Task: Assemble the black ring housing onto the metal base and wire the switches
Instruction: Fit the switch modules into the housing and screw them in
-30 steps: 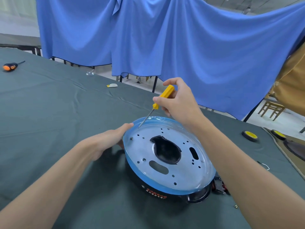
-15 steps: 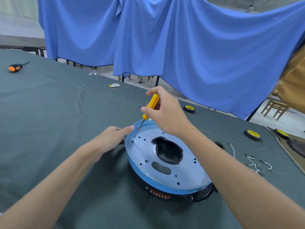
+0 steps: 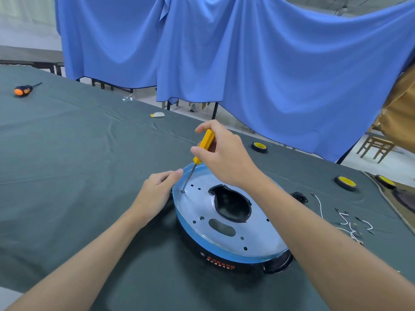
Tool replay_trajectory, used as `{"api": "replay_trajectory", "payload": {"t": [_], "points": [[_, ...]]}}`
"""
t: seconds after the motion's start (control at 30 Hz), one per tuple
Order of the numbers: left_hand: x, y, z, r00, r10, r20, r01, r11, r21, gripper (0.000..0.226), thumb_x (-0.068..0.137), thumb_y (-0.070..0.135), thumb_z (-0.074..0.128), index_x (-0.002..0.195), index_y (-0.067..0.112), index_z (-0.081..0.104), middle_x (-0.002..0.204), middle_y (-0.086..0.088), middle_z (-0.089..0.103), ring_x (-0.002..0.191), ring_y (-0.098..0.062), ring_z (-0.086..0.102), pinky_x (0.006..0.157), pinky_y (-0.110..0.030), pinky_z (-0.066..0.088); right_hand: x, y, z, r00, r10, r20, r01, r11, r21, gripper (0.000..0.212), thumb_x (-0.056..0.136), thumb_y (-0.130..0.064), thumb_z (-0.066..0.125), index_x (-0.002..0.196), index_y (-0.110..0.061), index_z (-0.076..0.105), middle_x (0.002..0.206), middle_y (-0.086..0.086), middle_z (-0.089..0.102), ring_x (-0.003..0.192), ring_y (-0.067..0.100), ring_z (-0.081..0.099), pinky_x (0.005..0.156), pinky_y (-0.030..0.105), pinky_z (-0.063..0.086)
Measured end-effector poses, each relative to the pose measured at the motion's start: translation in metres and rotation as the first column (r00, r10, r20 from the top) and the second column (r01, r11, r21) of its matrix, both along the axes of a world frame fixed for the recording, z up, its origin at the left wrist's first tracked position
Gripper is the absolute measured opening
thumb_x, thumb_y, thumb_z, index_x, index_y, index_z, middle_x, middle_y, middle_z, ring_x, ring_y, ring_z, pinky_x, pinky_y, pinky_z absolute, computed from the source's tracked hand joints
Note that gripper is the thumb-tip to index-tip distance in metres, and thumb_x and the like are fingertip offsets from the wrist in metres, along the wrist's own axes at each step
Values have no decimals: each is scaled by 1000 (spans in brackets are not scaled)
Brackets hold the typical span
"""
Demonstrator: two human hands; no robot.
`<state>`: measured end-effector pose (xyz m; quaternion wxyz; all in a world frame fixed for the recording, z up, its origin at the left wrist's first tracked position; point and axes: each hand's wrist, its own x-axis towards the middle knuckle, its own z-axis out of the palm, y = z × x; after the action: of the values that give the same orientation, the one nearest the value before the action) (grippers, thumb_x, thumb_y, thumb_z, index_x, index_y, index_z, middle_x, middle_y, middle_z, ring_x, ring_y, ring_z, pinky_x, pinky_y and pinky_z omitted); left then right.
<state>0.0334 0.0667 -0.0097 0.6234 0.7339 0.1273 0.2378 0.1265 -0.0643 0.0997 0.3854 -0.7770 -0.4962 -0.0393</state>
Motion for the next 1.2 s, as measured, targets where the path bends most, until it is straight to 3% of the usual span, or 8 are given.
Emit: {"api": "replay_trajectory", "payload": {"t": [0.3, 0.5, 0.6, 0.7, 0.9, 0.97, 1.07, 1.2], "points": [[0, 0, -1, 1000, 20, 3, -20, 1000, 24, 63, 84, 62, 48, 72, 0, 54, 73, -11, 50, 70, -22, 40, 72, -38, 34, -2, 2, 9, 996, 71, 48, -64, 989, -134, 22, 91, -21, 62, 111, -19, 51, 80, 4, 66, 78, 18, 56, 68, 23, 43], [1, 1, -4, 1000, 18, 4, -19, 999, 37, 69, 84, 62, 48, 75, -6, 45, 74, -7, 45, 71, -21, 36, 73, -37, 28, -5, 14, 18, 955, -57, 293, 144, 947, -286, 29, 87, -46, 62, 84, -22, 48, 77, -2, 56, 87, 25, 48, 65, 32, 35], [3, 2, -6, 1000, 24, 1, -24, 999, 39, 70, 84, 62, 47, 74, -7, 43, 74, -7, 44, 71, -21, 35, 74, -37, 27, -11, 19, 28, 943, -32, 330, 171, 899, -403, 34, 89, -49, 54, 96, -16, 49, 94, 3, 56, 91, 27, 52, 69, 37, 42], [4, 4, -8, 999, 48, -9, -47, 998, 48, 72, 82, 65, 46, 74, -7, 44, 76, -5, 44, 73, -20, 36, 75, -36, 26, -16, 22, 43, 967, 88, 240, 58, 838, -543, 27, 91, -26, 47, 115, -14, 47, 99, 3, 54, 99, 27, 53, 75, 37, 45], [5, 4, -10, 998, 55, -9, -54, 997, 47, 74, 81, 68, 46, 73, -6, 45, 74, -5, 42, 71, -21, 33, 74, -36, 24, -29, 31, 39, 861, 22, 508, 259, 841, -475, 36, 95, -36, 49, 123, -15, 42, 91, 4, 44, 96, 33, 49, 72, 38, 38], [5, 4, -10, 999, 47, -3, -47, 998, 33, 74, 81, 68, 47, 72, -5, 43, 73, -5, 41, 71, -23, 31, 74, -36, 23, -30, 32, 48, 926, 46, 374, 193, 794, -576, 48, 94, -41, 50, 130, -13, 35, 96, 4, 50, 90, 28, 50, 67, 35, 37], [4, 3, -9, 998, 66, -4, -66, 997, 47, 73, 81, 67, 47, 72, -5, 41, 71, -9, 37, 69, -26, 29, 73, -36, 23, -30, 32, 57, 973, 143, 180, 3, 775, -631, 35, 93, -17, 45, 126, -10, 34, 91, 9, 56, 76, 25, 51, 56, 33, 36], [3, 1, -8, 996, 83, -8, -82, 994, 72, 69, 84, 65, 47, 71, -3, 38, 67, -15, 33, 68, -35, 27, 73, -36, 22, -31, 34, 41, 886, 90, 456, 153, 870, -470, 16, 97, -20, 46, 108, -12, 38, 78, 4, 41, 79, 33, 47, 61, 36, 38]]}}
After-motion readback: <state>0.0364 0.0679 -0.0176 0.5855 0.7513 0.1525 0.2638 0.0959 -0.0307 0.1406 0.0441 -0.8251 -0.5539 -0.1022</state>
